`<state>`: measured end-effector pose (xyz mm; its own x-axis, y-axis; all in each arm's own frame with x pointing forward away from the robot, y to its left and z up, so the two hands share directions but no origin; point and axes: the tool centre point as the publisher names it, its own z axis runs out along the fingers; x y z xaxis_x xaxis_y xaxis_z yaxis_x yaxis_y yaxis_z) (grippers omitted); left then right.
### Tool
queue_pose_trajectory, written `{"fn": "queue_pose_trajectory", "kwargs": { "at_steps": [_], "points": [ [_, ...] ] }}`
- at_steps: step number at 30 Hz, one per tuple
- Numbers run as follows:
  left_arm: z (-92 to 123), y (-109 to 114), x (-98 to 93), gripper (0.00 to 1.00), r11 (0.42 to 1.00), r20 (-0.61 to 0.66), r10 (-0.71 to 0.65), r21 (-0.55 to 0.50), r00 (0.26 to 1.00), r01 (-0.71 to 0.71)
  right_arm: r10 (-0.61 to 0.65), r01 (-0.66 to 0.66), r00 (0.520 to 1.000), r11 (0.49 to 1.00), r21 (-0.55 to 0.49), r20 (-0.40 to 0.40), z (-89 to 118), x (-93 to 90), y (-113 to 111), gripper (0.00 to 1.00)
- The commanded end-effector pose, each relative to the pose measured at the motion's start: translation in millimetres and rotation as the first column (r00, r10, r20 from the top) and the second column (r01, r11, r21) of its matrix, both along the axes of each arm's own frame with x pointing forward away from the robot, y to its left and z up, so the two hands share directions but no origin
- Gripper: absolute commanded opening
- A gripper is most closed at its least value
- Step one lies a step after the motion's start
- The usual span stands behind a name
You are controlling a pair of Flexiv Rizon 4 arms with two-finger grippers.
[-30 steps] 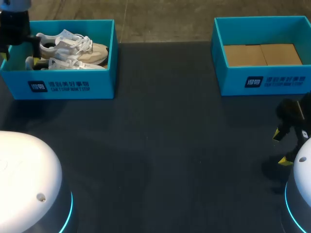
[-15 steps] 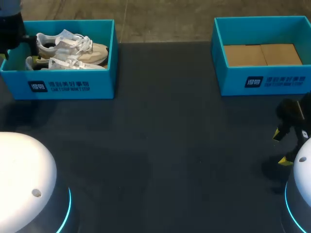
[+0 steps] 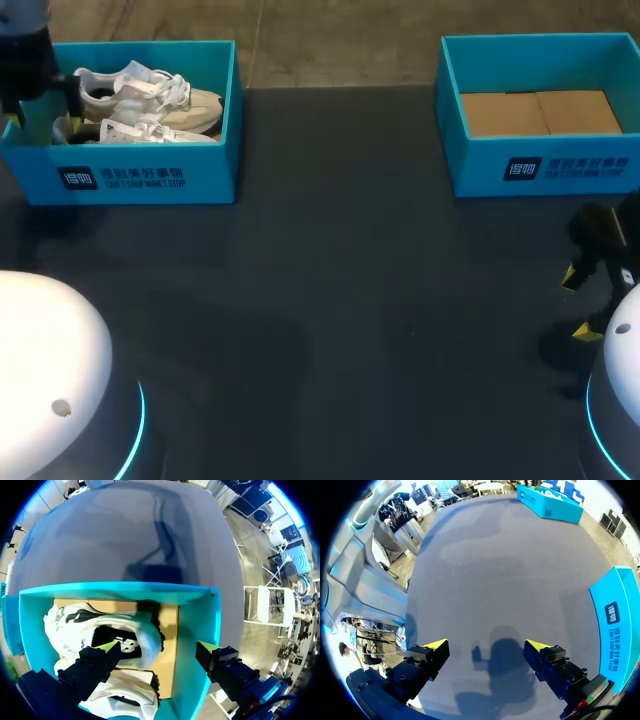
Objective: Take the shoe out of the shoebox, open the shoe tongue, remove and reinsert the insole, then place the shoe into the shoebox
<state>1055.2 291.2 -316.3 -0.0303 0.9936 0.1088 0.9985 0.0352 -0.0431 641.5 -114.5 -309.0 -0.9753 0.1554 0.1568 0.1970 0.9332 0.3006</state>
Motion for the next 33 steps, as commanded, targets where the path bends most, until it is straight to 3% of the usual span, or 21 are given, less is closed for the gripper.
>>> {"fn": "queue_pose_trajectory", "kwargs": {
  "at_steps": [1, 12, 25, 33],
  "points": [
    [-9, -1, 2.1, 1.00, 1.000, -0.022, -0.012, 0.004, 1.000, 0.012, -0.001, 0.001, 1.000, 1.000, -0.003, 0.001, 0, -1.0, 0, 1.00],
    [-30, -2, -1.6, 0.97, 0.999, -0.060, -0.033, 0.006, 0.998, 0.033, -0.001, 0.001, 1.000, 1.000, -0.003, 0.001, 0, -1.0, 0, 1.00],
    [-50, -6, -0.3, 0.87, 0.999, -0.082, -0.033, 0.006, 0.996, 0.034, -0.001, 0.001, 1.000, 1.000, -0.003, 0.001, 0, -1.0, 0, 1.00],
    [-61, -7, 0.6, 0.72, 1.000, -0.093, -0.024, 0.013, 0.995, 0.025, -0.001, 0.001, 1.000, 1.000, -0.003, 0.001, 0, -1.0, 0, 1.00]
  ]
}}
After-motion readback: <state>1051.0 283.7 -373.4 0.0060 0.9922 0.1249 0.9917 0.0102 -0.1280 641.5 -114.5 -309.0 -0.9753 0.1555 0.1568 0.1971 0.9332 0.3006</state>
